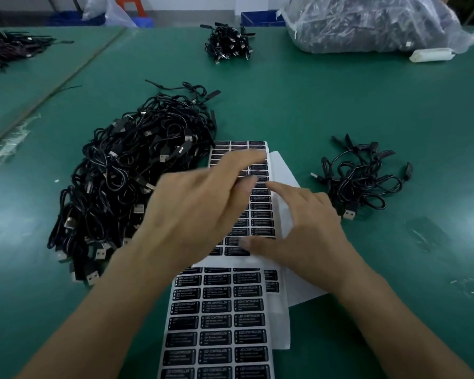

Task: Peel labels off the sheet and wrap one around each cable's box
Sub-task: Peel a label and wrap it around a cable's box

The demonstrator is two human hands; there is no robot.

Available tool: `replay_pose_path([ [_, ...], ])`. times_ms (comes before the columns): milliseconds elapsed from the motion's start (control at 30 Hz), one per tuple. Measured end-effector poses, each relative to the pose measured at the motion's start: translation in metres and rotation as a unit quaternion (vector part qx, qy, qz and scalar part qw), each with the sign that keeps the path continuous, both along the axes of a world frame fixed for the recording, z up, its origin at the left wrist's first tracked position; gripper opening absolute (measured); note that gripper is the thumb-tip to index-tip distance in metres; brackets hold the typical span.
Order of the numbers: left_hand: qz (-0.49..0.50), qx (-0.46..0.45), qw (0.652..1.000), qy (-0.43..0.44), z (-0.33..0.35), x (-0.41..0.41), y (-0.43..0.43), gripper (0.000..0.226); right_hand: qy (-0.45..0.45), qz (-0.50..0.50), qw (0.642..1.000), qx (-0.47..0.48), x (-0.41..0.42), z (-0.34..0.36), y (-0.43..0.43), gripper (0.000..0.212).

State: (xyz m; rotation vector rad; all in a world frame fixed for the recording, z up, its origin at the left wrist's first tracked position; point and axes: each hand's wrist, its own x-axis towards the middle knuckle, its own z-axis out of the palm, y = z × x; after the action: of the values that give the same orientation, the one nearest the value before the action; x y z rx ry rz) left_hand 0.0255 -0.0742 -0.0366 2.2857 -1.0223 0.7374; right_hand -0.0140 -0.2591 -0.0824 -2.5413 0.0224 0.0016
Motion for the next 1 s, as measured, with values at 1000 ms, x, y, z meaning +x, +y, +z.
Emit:
replay_pose_path([
  [1000,-0.018,-0.227,0.863,0.452,-0.038,0.012,-0.003,0.019,0.1,-0.049,0.891,0.441,0.001,0.016,-0.008,0.053],
])
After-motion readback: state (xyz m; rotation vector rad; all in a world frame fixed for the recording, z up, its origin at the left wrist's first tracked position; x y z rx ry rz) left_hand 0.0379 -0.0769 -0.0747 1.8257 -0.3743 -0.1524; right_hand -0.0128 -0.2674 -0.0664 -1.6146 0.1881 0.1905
